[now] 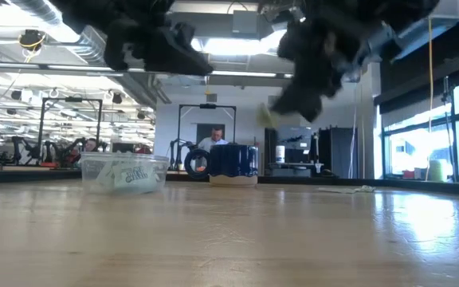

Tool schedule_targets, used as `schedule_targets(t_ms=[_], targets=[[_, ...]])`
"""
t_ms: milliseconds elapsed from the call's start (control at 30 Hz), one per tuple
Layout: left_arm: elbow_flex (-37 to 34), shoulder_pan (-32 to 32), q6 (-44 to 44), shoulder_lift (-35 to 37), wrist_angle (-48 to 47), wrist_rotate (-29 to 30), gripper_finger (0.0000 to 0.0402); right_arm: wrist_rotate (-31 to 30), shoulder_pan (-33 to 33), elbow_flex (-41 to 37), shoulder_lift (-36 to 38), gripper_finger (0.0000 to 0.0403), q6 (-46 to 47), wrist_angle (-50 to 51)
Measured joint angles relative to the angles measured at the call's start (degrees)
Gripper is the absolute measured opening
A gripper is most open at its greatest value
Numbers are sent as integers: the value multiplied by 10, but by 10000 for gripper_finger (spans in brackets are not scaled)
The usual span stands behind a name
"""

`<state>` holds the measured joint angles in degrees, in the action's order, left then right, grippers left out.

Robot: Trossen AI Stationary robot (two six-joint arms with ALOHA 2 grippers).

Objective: Pick and place Stevia / Truvia into bins
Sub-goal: Put the bottom white stevia packet into the transparent container

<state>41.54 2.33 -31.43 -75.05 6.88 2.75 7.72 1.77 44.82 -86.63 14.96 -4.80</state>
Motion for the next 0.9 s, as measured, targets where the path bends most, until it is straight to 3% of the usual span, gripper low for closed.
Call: schedule_targets(t_ms=[133,267,400,733,900], targets=[[0,33,-86,-37,66,3,117,31,11,37,0,5,19,-4],[0,58,-124,-65,117,46,123,54,23,62,0,5,29,-7],[0,67,-128,-81,156,71,125,56,31,72,0,6,33,-11],[0,70,-99,-83,174,62,120,55,31,73,1,6,28,-41],[0,70,-98,-83,173,64,99,55,31,73,1,6,27,-50]])
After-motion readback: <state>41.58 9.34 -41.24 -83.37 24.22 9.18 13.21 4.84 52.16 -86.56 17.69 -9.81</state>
